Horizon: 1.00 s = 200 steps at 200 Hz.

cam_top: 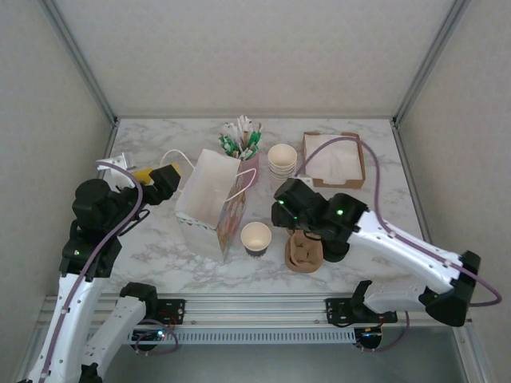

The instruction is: Pack the takeout coffee

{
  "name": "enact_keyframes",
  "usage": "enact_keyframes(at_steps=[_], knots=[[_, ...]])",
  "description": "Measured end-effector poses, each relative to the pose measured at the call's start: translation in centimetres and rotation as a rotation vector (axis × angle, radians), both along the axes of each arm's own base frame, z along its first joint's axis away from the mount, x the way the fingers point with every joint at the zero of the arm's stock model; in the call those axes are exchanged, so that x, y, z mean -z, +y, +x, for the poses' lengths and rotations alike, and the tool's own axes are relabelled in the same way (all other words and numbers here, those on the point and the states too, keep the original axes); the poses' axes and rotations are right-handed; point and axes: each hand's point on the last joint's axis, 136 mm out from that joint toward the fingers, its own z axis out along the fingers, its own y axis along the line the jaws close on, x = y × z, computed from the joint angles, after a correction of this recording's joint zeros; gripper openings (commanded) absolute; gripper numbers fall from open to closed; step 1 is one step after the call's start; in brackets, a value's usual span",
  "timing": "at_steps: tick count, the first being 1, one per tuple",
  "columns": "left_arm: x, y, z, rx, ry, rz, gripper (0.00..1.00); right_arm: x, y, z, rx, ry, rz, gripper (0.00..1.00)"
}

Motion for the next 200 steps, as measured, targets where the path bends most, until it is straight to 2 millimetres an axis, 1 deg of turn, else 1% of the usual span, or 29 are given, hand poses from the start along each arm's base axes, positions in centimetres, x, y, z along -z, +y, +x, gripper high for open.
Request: enact_keyframes(at_steps=[15, 31, 41, 49, 58, 69, 87, 104, 141, 200], knots=[[0.2, 0.0, 0.1, 0.0, 0.009, 0.002, 0.96, -0.5, -2.9, -0.2, 0.069, -0.004, -0.012, 0.76], [0.4, 0.0, 0.1, 0.0, 0.018, 0.003, 0.96, 0.2, -6.4, -0.2, 0.168, 0.015, -0.027, 0.83], [0.6, 0.0, 0.2, 0.0, 0.024, 0.005, 0.96, 1.4, -8.7, -0.3, 0.247, 0.045, -0.042, 0.87], [0.6, 0.0, 0.2, -0.001, 0.026, 0.005, 0.96, 2.5, -10.1, -0.6, 0.292, 0.079, -0.054, 0.88], [0.7, 0.0, 0.2, -0.002, 0.027, 0.005, 0.96, 3.9, -11.3, -1.0, 0.338, 0.121, -0.065, 0.88], [0.7, 0.0, 0.3, -0.004, 0.027, 0.005, 0.96, 5.4, -12.4, -1.5, 0.385, 0.174, -0.069, 0.89], [0.7, 0.1, 0.3, -0.009, 0.028, 0.006, 0.96, 7.4, -13.1, -2.2, 0.437, 0.253, -0.062, 0.88], [0.8, 0.2, 0.3, -0.01, 0.032, 0.007, 0.96, 8.6, -13.3, -2.7, 0.477, 0.314, -0.047, 0.83], [0.9, 0.2, 0.3, -0.01, 0.035, 0.007, 0.96, 11.2, -13.5, -3.4, 0.539, 0.405, -0.019, 0.84], [0.9, 0.2, 0.3, -0.01, 0.035, 0.007, 0.96, 13.1, -14.4, -3.2, 0.618, 0.436, 0.016, 0.85]])
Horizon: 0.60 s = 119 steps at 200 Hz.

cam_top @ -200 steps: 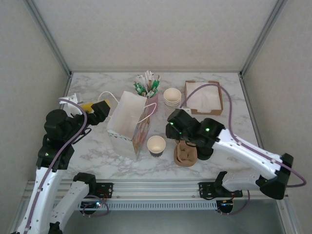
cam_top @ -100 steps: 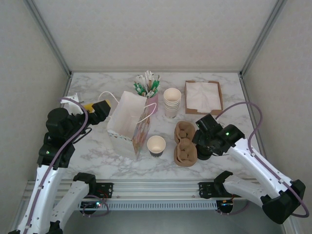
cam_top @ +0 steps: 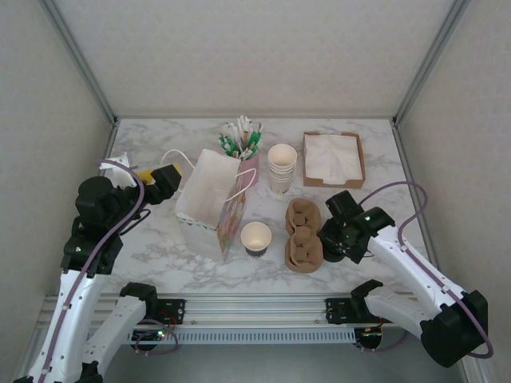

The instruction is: Pack the takeout coffee

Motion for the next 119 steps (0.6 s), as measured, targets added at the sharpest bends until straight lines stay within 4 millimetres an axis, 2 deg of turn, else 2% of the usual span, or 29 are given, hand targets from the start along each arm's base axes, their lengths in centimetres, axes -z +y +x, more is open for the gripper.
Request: enact_keyframes(at_steps=[45, 119], knots=[[0.0, 0.0, 0.0, 0.0, 0.0, 0.0, 0.96, 0.8, -0.5, 0.7, 0.048, -0.004, 0.014, 0.83], [0.1, 0.0, 0.1, 0.0, 0.006, 0.001, 0.96, 2.0, -0.3, 1.6, 0.051, 0.01, 0.021, 0.83]])
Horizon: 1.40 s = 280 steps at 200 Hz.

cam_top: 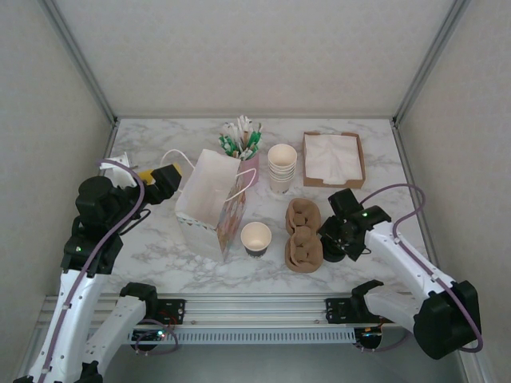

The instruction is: Pack the takeout coffee

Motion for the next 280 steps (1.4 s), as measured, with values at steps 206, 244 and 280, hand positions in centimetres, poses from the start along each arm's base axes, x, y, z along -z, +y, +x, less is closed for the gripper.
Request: enact_keyframes(at_steps=[206, 244, 280], knots=[[0.1, 0.0, 0.0, 0.001, 0.003, 0.0, 0.96, 1.0, 0.0, 0.5, -0.018, 0.003, -0.019, 0.69], [0.1, -0.1, 0.0, 0.003, 0.003, 0.0, 0.96, 0.2, -0.9, 0.0, -0.026, -0.018, -0.054, 0.69], [0.1, -0.1, 0.0, 0.004, 0.003, 0.0, 0.96, -2.0, -1.4, 0.5, -0.052, -0.073, -0.076, 0.7]])
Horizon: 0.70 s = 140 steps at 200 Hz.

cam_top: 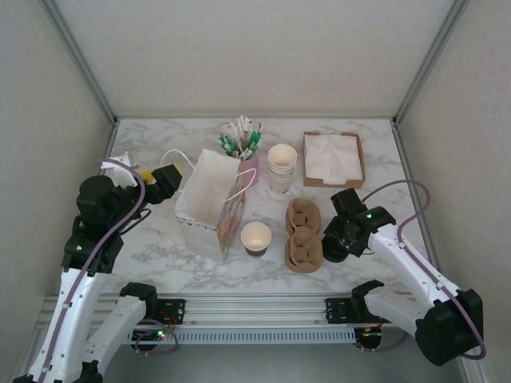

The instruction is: Pack the takeout coffee

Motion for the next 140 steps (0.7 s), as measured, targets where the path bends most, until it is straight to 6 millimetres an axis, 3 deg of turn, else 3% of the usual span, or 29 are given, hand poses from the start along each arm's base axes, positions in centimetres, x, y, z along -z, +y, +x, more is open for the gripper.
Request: enact_keyframes(at_steps=[39, 73, 100, 140], knots=[[0.0, 0.0, 0.0, 0.0, 0.0, 0.0, 0.96, -3.4, 0.4, 0.9, -0.108, -0.097, 0.002, 0.63], [0.0, 0.0, 0.0, 0.0, 0.0, 0.0, 0.96, -7.9, 2.3, 1.7, -0.265, -0.216, 0.017, 0.63], [0.0, 0.0, 0.0, 0.0, 0.0, 0.0, 0.96, -10.1, 5.7, 1.2, -0.442, -0.266, 0.031, 0.64], [0.0, 0.1, 0.0, -0.003, 0.0, 0.0, 0.96, -9.9, 12.3, -0.1, -0.715, -0.223, 0.016, 0.66]])
